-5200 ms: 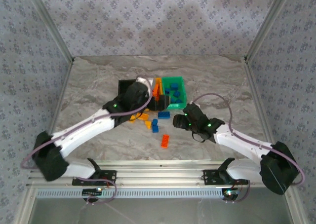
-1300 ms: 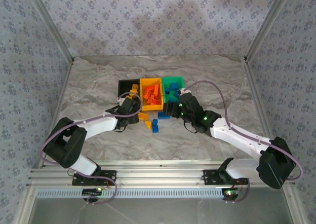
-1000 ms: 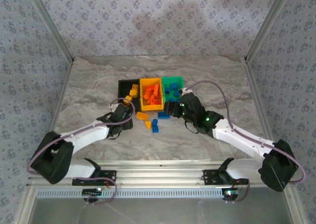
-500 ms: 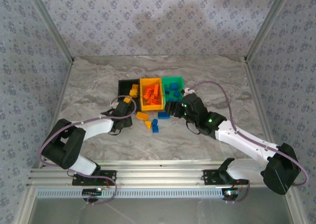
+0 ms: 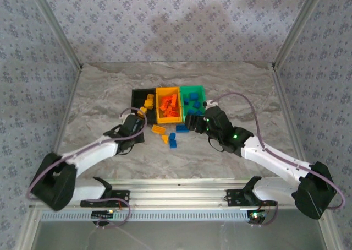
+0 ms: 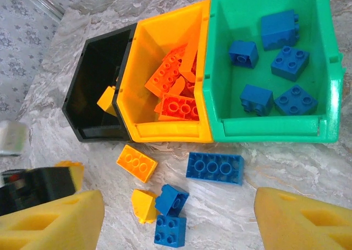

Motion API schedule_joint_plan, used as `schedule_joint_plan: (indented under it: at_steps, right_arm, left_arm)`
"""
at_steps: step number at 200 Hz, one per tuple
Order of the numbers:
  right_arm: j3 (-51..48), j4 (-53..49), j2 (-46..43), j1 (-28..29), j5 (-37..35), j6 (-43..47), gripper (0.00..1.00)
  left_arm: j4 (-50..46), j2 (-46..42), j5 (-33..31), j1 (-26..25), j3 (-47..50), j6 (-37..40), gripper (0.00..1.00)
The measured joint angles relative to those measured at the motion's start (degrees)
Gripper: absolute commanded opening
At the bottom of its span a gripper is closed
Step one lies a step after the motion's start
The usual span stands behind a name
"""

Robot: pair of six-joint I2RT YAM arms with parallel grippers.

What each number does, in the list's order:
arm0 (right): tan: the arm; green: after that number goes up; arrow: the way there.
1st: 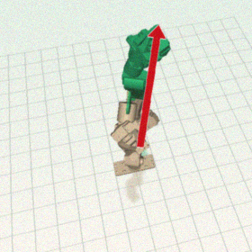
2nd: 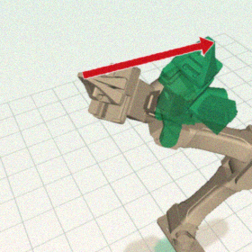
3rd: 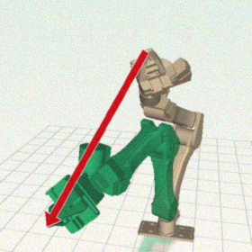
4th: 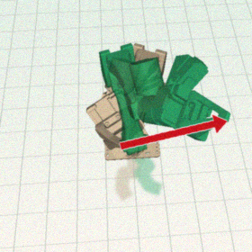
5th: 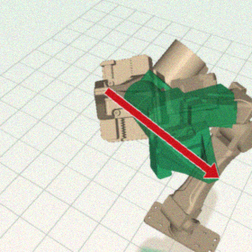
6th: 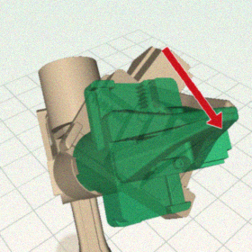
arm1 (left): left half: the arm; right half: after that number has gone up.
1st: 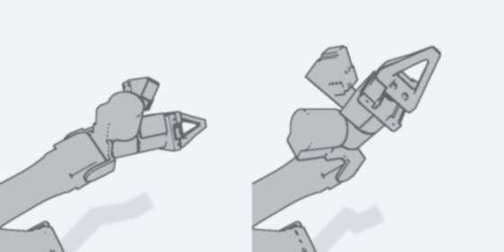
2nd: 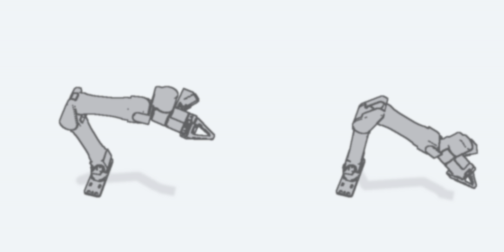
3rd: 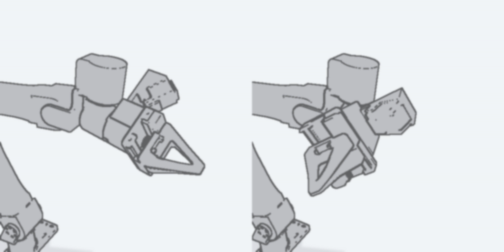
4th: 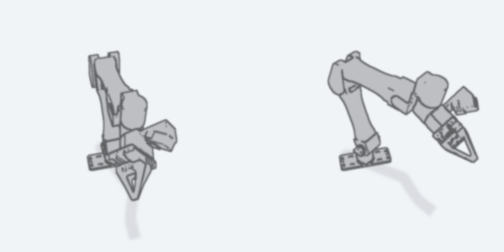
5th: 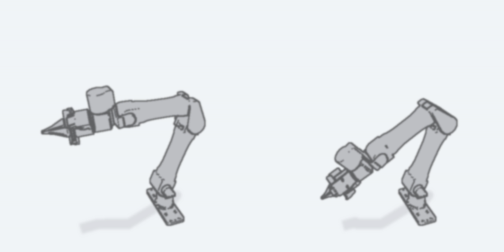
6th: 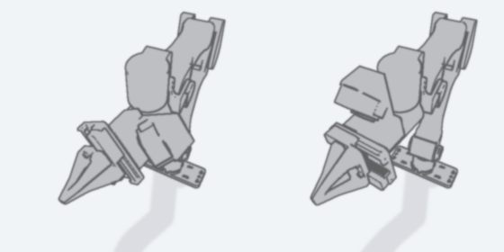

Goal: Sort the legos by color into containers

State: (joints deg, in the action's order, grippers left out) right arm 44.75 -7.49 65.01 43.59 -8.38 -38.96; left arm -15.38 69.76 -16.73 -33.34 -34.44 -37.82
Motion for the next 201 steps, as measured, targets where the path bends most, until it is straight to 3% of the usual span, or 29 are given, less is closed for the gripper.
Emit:
schedule_joint_plan:
  at_steps: [24, 43, 92, 143, 175, 201]
  right_arm:
    - [-1.6, 0.0, -0.7, 0.0, 0.0, -0.7, 0.74]
    - [-2.3, 0.0, -0.9, 0.0, -0.3, -1.0, 0.74]
    - [-2.9, -0.8, -1.8, -0.3, -1.2, -1.9, 0.74]
    - [-3.0, -1.4, -3.5, -0.6, -1.5, -2.2, 0.75]
    - [-3.0, -1.7, -4.2, -0.7, -1.6, -2.4, 0.77]
    - [-3.4, -1.8, -4.2, -0.7, -1.5, -2.9, 0.78]
  left_arm:
    - [-4.3, -9.5, 0.7, -1.6, -1.4, -0.9, 0.36]
    - [-6.9, -10.1, 0.7, -1.4, -6.1, -1.0, 0.36]
    - [-6.9, 8.9, 0.8, 2.1, -26.0, 1.1, 0.37]
    - [-7.9, 26.5, 0.9, 7.1, -39.1, 3.6, 0.40]
    - [-9.4, 32.3, 1.0, 8.2, -44.4, 4.4, 0.58]
    - [-10.6, 33.8, 2.1, 8.2, -46.7, 4.8, 0.67]
